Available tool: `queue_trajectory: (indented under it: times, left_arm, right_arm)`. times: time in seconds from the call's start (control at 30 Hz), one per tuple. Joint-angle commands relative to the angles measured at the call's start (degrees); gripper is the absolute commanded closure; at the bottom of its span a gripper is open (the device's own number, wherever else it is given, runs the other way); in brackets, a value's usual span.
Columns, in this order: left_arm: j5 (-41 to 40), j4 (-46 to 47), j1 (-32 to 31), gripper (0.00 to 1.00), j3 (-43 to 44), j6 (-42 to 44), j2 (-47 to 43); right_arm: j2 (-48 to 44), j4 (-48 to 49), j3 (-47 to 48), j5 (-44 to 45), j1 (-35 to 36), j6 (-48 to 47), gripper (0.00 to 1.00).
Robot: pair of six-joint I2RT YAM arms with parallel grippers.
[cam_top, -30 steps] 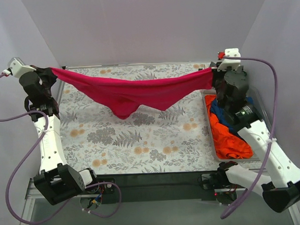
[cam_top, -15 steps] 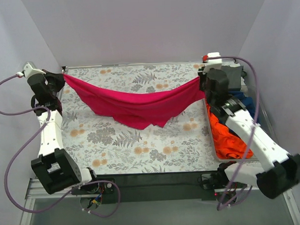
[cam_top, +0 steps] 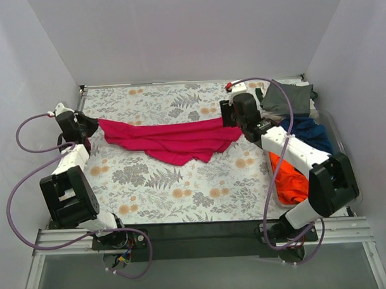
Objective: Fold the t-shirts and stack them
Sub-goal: Flatten the tshirt out
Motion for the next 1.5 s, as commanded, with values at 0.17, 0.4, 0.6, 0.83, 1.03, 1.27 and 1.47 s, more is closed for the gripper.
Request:
queue_trajectory:
  times: [0.17, 0.4, 0.6, 0.83, 1.03, 1.27, 1.47]
  left_arm:
    - [1.6, 5.1, -0.5, 1.0, -3.7, 2.5, -2.6]
    - [1.9, 5.2, -0.5, 1.0, -4.4, 2.7, -2.9]
    - [1.8, 5.2, -0.5, 1.0, -4.4, 2.9, -2.6]
    - [2.1, 5.2, -0.5, 1.0, -4.4, 2.9, -2.4]
    - [2.1, 5.3, -0.4, 1.0, -4.5, 2.9, -2.5]
    - [2.2, 5.4, -0.4, 1.0, -4.6, 3.0, -2.5]
    - [3.4, 5.7, -0.4, 1.0, -4.6, 2.4, -2.9]
  right_arm:
    - [-2.8, 5.8, -10.7, -18.3, 10.5, 2.6, 0.56]
    - [3.3, 6.0, -11.6, -19.9, 14.2, 1.4, 0.59]
    - [6.1, 5.9, -11.5, -19.5, 15.7, 0.8, 0.59]
    - [8.5, 5.5, -12.5, -19.0, 16.3, 1.0, 0.59]
    - [11.9, 5.6, -11.5, -13.7, 16.3, 0.5, 0.6]
    - [14.5, 5.6, -9.9, -11.0, 16.3, -0.5, 0.65]
    - [11.8, 3.4, -11.3, -8.5, 16.3, 0.1, 0.96]
